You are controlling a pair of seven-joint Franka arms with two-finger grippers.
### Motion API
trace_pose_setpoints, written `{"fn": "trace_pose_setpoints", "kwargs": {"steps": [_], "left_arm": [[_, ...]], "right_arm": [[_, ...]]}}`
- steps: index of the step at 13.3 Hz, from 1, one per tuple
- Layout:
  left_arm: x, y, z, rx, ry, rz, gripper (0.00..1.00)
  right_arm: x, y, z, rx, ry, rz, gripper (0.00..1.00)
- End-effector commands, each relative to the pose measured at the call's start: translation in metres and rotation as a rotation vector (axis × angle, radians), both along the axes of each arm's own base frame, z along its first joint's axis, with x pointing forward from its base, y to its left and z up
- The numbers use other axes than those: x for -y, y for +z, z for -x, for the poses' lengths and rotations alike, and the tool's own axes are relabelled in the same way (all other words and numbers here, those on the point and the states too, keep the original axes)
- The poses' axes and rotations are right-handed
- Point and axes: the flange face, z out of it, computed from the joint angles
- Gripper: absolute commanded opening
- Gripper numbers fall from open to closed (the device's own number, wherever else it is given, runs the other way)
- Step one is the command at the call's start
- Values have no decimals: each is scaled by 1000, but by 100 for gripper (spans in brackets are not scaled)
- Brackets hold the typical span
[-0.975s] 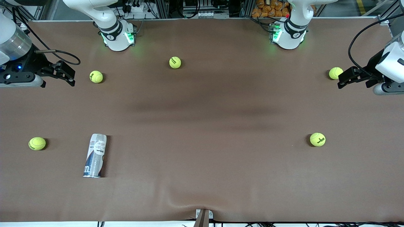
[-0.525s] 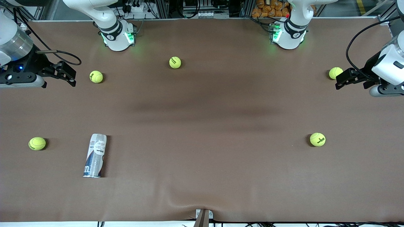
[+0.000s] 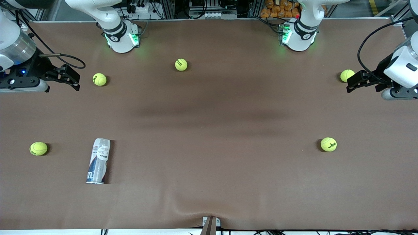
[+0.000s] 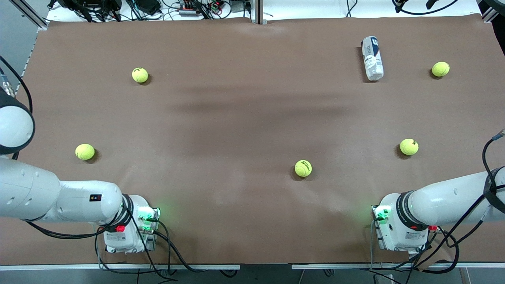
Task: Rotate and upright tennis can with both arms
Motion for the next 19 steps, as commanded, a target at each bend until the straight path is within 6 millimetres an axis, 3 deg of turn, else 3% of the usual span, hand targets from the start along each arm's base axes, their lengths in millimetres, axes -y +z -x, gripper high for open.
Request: {"fn": "trace_pose_setpoints", "kwargs": {"steps": [1,19], "left_arm": [[-1,5,-2,10,-21,-16,100],[10,1,-4,5,-36,-10,100]], "right_arm": [[-3,0,0,3,10,-14,100],[-1,0,-1,9,7,-15,100]]}}
